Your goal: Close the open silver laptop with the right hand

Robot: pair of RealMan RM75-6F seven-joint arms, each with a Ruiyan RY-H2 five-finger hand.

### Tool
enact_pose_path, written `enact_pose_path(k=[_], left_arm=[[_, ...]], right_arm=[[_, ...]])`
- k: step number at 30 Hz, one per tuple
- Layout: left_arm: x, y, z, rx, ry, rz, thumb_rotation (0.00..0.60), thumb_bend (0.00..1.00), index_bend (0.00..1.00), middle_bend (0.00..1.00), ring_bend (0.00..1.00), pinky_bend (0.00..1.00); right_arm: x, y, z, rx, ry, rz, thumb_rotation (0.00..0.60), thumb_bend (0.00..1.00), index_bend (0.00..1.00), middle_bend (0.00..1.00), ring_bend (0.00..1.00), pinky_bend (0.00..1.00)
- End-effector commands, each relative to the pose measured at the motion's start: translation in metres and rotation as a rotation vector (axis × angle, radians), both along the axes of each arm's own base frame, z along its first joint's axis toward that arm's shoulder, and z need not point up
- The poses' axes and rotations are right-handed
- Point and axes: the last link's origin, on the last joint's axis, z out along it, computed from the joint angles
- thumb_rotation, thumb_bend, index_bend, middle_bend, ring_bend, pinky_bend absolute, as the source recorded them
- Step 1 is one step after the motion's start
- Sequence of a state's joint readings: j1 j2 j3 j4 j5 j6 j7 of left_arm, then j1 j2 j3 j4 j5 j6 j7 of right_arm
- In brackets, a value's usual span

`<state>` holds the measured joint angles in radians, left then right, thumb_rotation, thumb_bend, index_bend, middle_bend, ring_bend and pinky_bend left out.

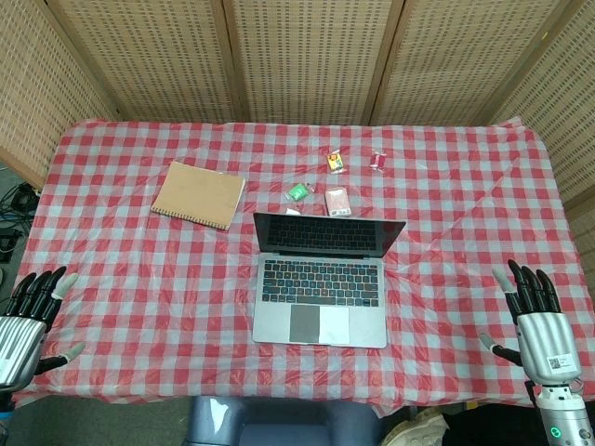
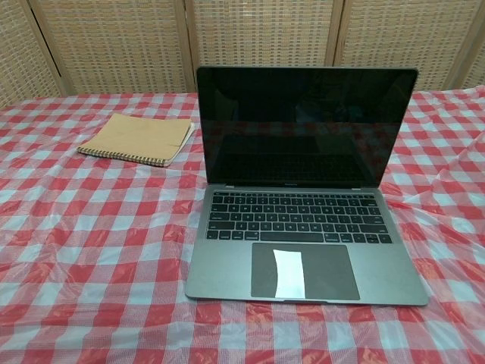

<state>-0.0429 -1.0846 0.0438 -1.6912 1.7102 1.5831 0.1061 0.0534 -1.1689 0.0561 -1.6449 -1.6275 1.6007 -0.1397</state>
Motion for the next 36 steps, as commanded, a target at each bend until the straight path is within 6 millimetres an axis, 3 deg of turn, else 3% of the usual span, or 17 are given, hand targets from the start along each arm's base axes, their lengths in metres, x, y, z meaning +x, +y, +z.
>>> enact_pose_path(k=[1, 8, 9, 11, 13, 16, 18, 21, 23, 27, 31, 36], left_arm=[[0.0, 0.0, 0.0, 0.0, 0.0, 0.001, 0.6, 0.0, 0.0, 0.0, 0.0, 0.0], [-0.001, 0.002, -0.003, -0.006, 0.009, 0.002, 0.6, 0.0, 0.0, 0.0, 0.0, 0.0], [-0.001, 0.002, -0.003, -0.009, 0.009, 0.004, 0.6, 0.0, 0.0, 0.0, 0.0, 0.0], [-0.001, 0.003, -0.004, -0.008, 0.006, 0.008, 0.6, 0.0, 0.0, 0.0, 0.0, 0.0], [-0.001, 0.006, -0.005, -0.006, 0.012, 0.006, 0.6, 0.0, 0.0, 0.0, 0.0, 0.0], [-0.001, 0.009, -0.008, -0.019, 0.011, 0.014, 0.6, 0.0, 0.0, 0.0, 0.0, 0.0], [-0.002, 0.012, -0.009, -0.02, 0.011, 0.023, 0.6, 0.0, 0.0, 0.0, 0.0, 0.0], [-0.004, 0.016, -0.01, -0.02, 0.014, 0.036, 0.6, 0.0, 0.0, 0.0, 0.0, 0.0], [-0.005, 0.02, -0.011, -0.02, 0.015, 0.048, 0.6, 0.0, 0.0, 0.0, 0.0, 0.0], [-0.008, 0.027, -0.012, -0.019, 0.022, 0.073, 0.6, 0.0, 0.0, 0.0, 0.0, 0.0], [-0.011, 0.034, -0.014, -0.021, 0.027, 0.094, 0.6, 0.0, 0.0, 0.0, 0.0, 0.0], [-0.013, 0.038, -0.015, -0.021, 0.03, 0.109, 0.6, 0.0, 0.0, 0.0, 0.0, 0.0]], right_arm=[[0.0, 0.0, 0.0, 0.001, 0.002, 0.0, 0.6, 0.0, 0.0, 0.0, 0.0, 0.0], [-0.002, -0.003, -0.004, 0.015, 0.004, -0.01, 0.6, 0.0, 0.0, 0.0, 0.0, 0.0], [-0.002, -0.005, -0.004, 0.018, 0.002, -0.009, 0.6, 0.04, 0.0, 0.0, 0.0, 0.0], [-0.001, -0.011, -0.005, 0.018, 0.002, -0.001, 0.6, 0.2, 0.0, 0.0, 0.0, 0.0], [0.003, -0.025, -0.003, 0.012, 0.003, 0.025, 0.6, 0.53, 0.0, 0.0, 0.0, 0.0], [0.017, -0.055, 0.005, 0.022, 0.002, 0.071, 0.6, 0.92, 0.0, 0.0, 0.0, 0.0], [0.033, -0.076, 0.011, 0.045, -0.025, 0.098, 0.6, 1.0, 0.0, 0.0, 0.0, 0.0], [0.058, -0.103, 0.019, 0.098, -0.114, 0.114, 0.6, 1.0, 0.02, 0.01, 0.0, 0.0], [0.079, -0.125, 0.027, 0.137, -0.169, 0.121, 0.6, 1.0, 0.07, 0.07, 0.01, 0.05], [0.113, -0.161, 0.034, 0.189, -0.237, 0.121, 0.6, 1.0, 0.2, 0.21, 0.11, 0.2], [0.14, -0.186, 0.024, 0.295, -0.3, 0.091, 0.6, 1.0, 0.26, 0.27, 0.18, 0.28], [0.159, -0.202, 0.006, 0.411, -0.293, 0.037, 0.6, 1.0, 0.3, 0.3, 0.22, 0.32]])
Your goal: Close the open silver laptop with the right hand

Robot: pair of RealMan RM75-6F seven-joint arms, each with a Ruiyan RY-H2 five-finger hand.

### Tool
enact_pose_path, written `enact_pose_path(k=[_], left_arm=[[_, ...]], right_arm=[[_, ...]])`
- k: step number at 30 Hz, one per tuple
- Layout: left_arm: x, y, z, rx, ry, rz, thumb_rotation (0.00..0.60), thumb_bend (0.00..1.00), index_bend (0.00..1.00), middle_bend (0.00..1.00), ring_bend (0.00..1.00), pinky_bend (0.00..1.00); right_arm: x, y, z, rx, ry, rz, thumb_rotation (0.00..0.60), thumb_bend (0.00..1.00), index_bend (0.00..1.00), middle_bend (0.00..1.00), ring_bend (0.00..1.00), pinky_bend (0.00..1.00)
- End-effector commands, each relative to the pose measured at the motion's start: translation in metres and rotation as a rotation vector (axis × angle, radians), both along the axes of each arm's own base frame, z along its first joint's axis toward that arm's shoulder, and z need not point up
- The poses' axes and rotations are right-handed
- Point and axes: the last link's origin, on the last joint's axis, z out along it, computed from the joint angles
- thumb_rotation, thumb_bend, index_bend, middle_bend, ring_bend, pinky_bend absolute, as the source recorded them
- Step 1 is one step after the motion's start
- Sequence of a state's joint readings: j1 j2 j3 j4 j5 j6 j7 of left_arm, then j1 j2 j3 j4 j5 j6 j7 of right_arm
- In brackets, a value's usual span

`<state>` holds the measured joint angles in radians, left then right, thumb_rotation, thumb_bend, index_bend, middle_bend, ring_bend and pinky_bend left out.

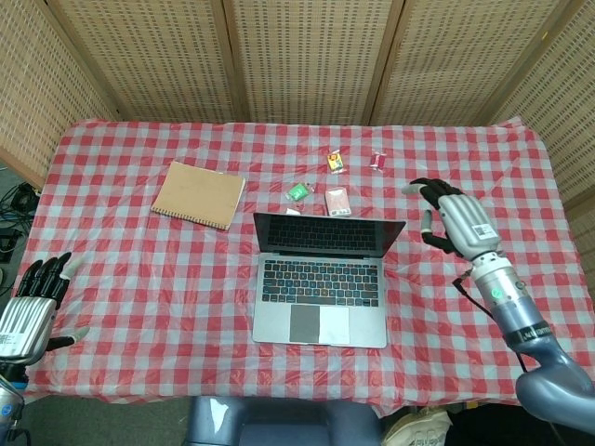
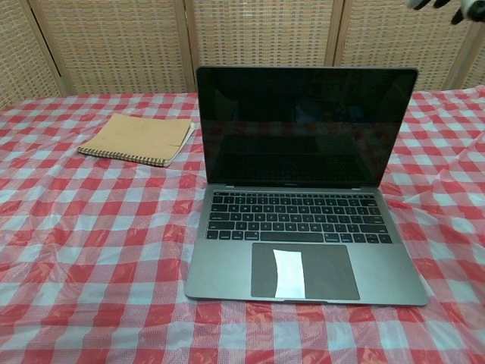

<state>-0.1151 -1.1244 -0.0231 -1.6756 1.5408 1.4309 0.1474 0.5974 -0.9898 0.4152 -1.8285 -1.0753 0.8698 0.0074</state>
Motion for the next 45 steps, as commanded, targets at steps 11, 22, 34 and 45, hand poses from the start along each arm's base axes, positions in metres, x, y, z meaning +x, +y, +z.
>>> enact_pose_path(k=[11, 22, 34, 45], left_arm=[[-0.005, 0.006, 0.001, 0.007, 0.004, 0.027, 0.6, 0.0, 0.0, 0.0, 0.0, 0.0], [-0.007, 0.008, 0.0, 0.004, 0.008, 0.037, 0.6, 0.0, 0.0, 0.0, 0.0, 0.0], [-0.008, 0.009, 0.0, 0.003, 0.005, 0.042, 0.6, 0.0, 0.0, 0.0, 0.0, 0.0], [-0.007, 0.008, 0.0, -0.001, 0.006, 0.033, 0.6, 0.0, 0.0, 0.0, 0.0, 0.0]], right_arm=[[0.046, -0.034, -0.042, 0.191, 0.034, -0.064, 0.6, 1.0, 0.37, 0.37, 0.28, 0.35], [0.057, -0.039, -0.065, 0.265, 0.072, -0.116, 0.6, 1.0, 0.38, 0.38, 0.28, 0.35], [0.068, -0.032, -0.065, 0.333, 0.019, -0.143, 0.6, 1.0, 0.43, 0.44, 0.36, 0.4], [0.069, -0.009, -0.059, 0.457, -0.018, -0.134, 0.6, 1.0, 0.43, 0.44, 0.36, 0.41]])
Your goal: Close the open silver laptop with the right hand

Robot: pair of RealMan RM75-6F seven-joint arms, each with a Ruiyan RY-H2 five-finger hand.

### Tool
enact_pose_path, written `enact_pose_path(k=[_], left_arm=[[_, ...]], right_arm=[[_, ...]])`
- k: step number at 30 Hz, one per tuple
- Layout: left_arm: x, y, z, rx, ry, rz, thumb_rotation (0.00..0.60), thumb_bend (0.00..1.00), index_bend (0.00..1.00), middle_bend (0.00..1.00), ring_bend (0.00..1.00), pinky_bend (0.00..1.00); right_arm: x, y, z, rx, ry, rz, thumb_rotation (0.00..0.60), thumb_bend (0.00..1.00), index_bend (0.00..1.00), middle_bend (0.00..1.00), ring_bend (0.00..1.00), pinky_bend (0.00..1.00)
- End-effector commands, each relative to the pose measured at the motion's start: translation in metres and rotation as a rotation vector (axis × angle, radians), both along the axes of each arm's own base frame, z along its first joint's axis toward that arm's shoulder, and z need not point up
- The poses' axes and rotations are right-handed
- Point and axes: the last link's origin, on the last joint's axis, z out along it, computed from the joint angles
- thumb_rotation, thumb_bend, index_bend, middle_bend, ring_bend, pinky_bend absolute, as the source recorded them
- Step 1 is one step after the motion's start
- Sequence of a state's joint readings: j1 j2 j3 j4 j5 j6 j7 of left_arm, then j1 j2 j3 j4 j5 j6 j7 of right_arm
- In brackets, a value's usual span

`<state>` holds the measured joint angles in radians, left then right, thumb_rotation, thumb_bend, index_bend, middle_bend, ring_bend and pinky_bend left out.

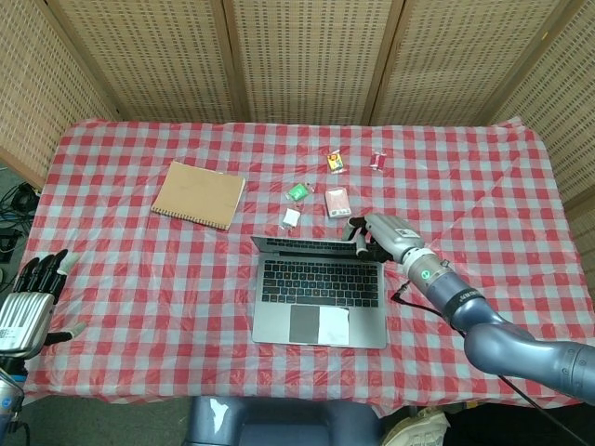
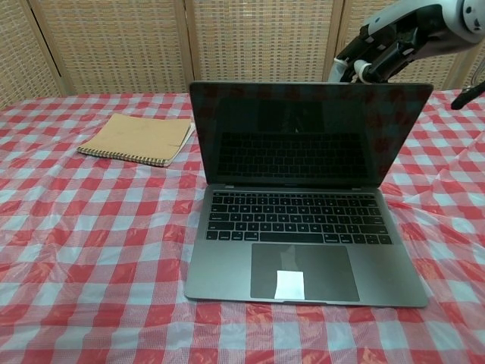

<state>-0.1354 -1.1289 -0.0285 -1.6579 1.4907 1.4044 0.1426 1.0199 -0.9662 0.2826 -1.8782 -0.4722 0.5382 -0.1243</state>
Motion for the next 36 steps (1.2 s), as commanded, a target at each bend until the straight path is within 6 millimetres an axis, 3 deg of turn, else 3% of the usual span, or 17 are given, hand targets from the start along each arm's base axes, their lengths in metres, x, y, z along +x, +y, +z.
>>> enact_pose_path(k=[1, 7, 18, 26, 36], left_arm=[[0.001, 0.0, 0.0, 0.001, 0.001, -0.003, 0.6, 0.0, 0.0, 0.0, 0.0, 0.0], [0.001, -0.001, -0.001, -0.001, 0.004, -0.004, 0.6, 0.0, 0.0, 0.0, 0.0, 0.0], [0.001, -0.001, -0.003, -0.005, 0.006, -0.001, 0.6, 0.0, 0.0, 0.0, 0.0, 0.0], [0.001, 0.0, -0.003, -0.005, 0.006, 0.0, 0.6, 0.0, 0.0, 0.0, 0.0, 0.0], [-0.001, 0.001, -0.005, -0.012, 0.01, 0.008, 0.6, 0.0, 0.0, 0.0, 0.0, 0.0]], right_arm=[[0.0, 0.008, 0.001, 0.039, -0.008, 0.003, 0.6, 1.0, 0.43, 0.45, 0.36, 0.41], [-0.002, 0.024, -0.004, 0.114, 0.022, 0.044, 0.6, 1.0, 0.43, 0.45, 0.36, 0.41], [-0.008, 0.062, -0.031, 0.194, 0.127, 0.241, 0.6, 1.0, 0.43, 0.44, 0.36, 0.4], [-0.024, 0.079, -0.058, 0.153, 0.224, 0.432, 0.6, 1.0, 0.44, 0.44, 0.36, 0.4], [-0.058, 0.098, -0.085, 0.164, 0.338, 0.603, 0.6, 1.0, 0.43, 0.44, 0.36, 0.39]])
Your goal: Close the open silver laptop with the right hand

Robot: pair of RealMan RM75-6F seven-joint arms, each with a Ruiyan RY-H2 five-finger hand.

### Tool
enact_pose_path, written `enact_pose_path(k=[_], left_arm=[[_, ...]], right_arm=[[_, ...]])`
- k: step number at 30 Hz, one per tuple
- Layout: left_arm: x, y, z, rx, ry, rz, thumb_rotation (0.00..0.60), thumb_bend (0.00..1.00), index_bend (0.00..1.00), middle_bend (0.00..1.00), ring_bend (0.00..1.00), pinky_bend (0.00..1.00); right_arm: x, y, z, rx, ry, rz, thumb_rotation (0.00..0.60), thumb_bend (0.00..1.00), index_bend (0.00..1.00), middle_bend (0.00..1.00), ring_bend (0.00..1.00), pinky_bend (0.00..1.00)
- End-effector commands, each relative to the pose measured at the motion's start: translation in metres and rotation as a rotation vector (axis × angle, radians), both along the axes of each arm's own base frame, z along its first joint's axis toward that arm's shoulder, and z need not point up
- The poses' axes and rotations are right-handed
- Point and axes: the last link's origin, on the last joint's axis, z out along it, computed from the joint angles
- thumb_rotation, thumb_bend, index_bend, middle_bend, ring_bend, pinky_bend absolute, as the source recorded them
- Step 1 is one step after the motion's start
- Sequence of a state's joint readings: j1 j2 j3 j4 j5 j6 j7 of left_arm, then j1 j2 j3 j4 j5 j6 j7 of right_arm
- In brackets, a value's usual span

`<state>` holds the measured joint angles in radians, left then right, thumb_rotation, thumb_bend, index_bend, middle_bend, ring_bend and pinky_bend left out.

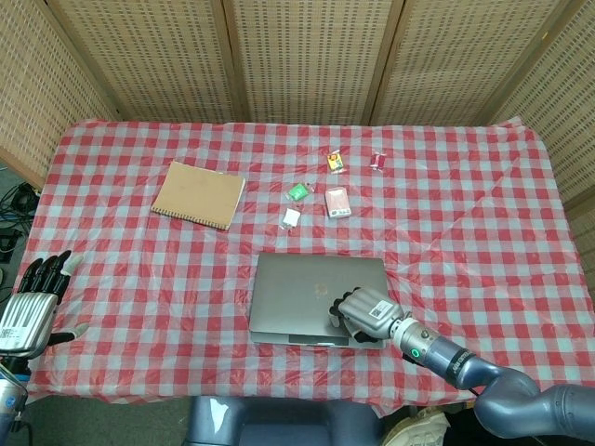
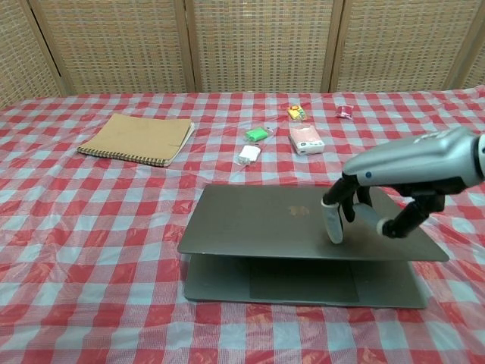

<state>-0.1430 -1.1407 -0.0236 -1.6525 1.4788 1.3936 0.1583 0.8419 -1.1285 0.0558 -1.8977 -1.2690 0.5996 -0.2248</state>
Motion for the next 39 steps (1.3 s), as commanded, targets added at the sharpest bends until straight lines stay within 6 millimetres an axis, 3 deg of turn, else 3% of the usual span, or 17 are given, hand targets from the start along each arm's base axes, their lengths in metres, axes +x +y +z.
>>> enact_pose_path(k=[1, 11, 15, 20, 24, 25, 26, 27, 28, 30, 31, 37, 39], left_arm=[[0.0, 0.0, -0.001, -0.003, 0.002, 0.001, 0.6, 0.0, 0.0, 0.0, 0.0, 0.0], [-0.001, 0.001, -0.005, -0.008, 0.011, 0.01, 0.6, 0.0, 0.0, 0.0, 0.0, 0.0], [-0.001, 0.002, -0.005, -0.009, 0.012, 0.013, 0.6, 0.0, 0.0, 0.0, 0.0, 0.0], [-0.001, 0.002, -0.005, -0.01, 0.004, 0.016, 0.6, 0.0, 0.0, 0.0, 0.0, 0.0], [0.0, 0.002, -0.003, -0.01, -0.005, 0.009, 0.6, 0.0, 0.0, 0.0, 0.0, 0.0], [0.0, 0.001, -0.003, -0.012, -0.007, 0.006, 0.6, 0.0, 0.0, 0.0, 0.0, 0.0], [0.001, 0.001, -0.003, -0.015, -0.009, 0.002, 0.6, 0.0, 0.0, 0.0, 0.0, 0.0], [0.002, 0.001, -0.003, -0.017, -0.009, -0.001, 0.6, 0.0, 0.0, 0.0, 0.0, 0.0], [0.002, 0.001, -0.003, -0.019, -0.01, -0.005, 0.6, 0.0, 0.0, 0.0, 0.0, 0.0], [0.003, 0.0, -0.002, -0.019, -0.011, -0.015, 0.6, 0.0, 0.0, 0.0, 0.0, 0.0], [0.004, -0.001, -0.001, -0.015, -0.013, -0.02, 0.6, 0.0, 0.0, 0.0, 0.0, 0.0], [0.006, -0.003, 0.003, 0.023, -0.023, -0.051, 0.6, 0.0, 0.0, 0.0, 0.0, 0.0], [0.006, -0.005, 0.005, 0.025, -0.028, -0.055, 0.6, 0.0, 0.0, 0.0, 0.0, 0.0]], right_arm=[[-0.02, 0.009, -0.014, 0.002, 0.047, 0.07, 0.6, 1.0, 0.43, 0.44, 0.36, 0.39], [-0.056, 0.017, -0.028, 0.019, 0.13, 0.202, 0.6, 1.0, 0.43, 0.44, 0.36, 0.39], [-0.05, 0.014, -0.021, -0.029, 0.095, 0.283, 0.6, 1.0, 0.44, 0.44, 0.36, 0.39], [-0.019, -0.002, 0.022, -0.236, -0.032, 0.442, 0.6, 1.0, 0.43, 0.44, 0.36, 0.39], [-0.007, -0.015, 0.066, -0.439, -0.115, 0.503, 0.6, 1.0, 0.32, 0.38, 0.33, 0.32], [-0.008, -0.017, 0.074, -0.477, -0.12, 0.502, 0.6, 0.96, 0.29, 0.36, 0.31, 0.29], [-0.012, -0.02, 0.087, -0.533, -0.121, 0.492, 0.6, 0.84, 0.24, 0.31, 0.28, 0.25], [-0.016, -0.022, 0.096, -0.57, -0.12, 0.478, 0.6, 0.63, 0.17, 0.25, 0.22, 0.18], [-0.021, -0.023, 0.104, -0.609, -0.12, 0.458, 0.6, 0.36, 0.1, 0.16, 0.15, 0.11], [-0.042, -0.019, 0.121, -0.701, -0.093, 0.347, 0.6, 0.06, 0.02, 0.04, 0.04, 0.02], [-0.052, -0.012, 0.127, -0.745, -0.073, 0.274, 0.6, 0.0, 0.0, 0.01, 0.01, 0.0], [-0.091, 0.041, 0.127, -0.854, -0.173, -0.074, 0.6, 0.0, 0.0, 0.0, 0.0, 0.0], [-0.104, 0.054, 0.125, -0.884, -0.181, -0.119, 0.6, 0.0, 0.0, 0.0, 0.0, 0.0]])
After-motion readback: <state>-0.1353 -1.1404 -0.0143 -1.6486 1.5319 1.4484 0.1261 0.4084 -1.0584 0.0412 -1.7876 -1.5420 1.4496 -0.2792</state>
